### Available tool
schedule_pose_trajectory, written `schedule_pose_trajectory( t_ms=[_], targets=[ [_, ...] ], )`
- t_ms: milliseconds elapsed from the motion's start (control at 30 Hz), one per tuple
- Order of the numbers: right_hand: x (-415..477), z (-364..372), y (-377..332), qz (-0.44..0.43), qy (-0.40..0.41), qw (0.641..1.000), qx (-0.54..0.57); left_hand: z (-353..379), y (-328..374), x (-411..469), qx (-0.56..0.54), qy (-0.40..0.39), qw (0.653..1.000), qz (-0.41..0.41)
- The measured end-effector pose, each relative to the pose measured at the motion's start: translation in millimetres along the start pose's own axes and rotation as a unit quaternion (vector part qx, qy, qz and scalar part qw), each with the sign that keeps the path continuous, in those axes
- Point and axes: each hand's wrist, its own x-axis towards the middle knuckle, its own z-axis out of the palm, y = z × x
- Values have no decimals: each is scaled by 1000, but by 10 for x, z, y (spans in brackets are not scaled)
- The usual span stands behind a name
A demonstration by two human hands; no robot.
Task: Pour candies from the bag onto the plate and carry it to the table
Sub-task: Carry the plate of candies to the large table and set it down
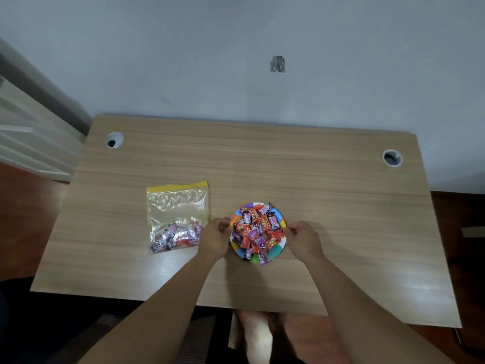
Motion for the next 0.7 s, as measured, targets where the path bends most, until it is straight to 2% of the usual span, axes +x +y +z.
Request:
schedule_pose_trajectory(
  t_ms=[167, 367, 500, 567, 700],
  targets=[
    [101, 124, 99, 19, -6, 999, 40, 165, -346, 238, -103, -11, 994, -45],
    [164, 188, 222, 32, -26, 994, 97, 56, -38, -32, -200, -22, 977, -66],
    [114, 168, 241, 42, -47, 986, 155, 20, -51, -35, -228, -38, 969, -85],
    [-222, -75, 278, 49, -29, 981, 186, -36, 124, -339, -228, -62, 970, -56],
    [-241, -102, 298, 53, -35, 975, 213, -76, 206, -387, -244, -75, 965, -63]
  ],
)
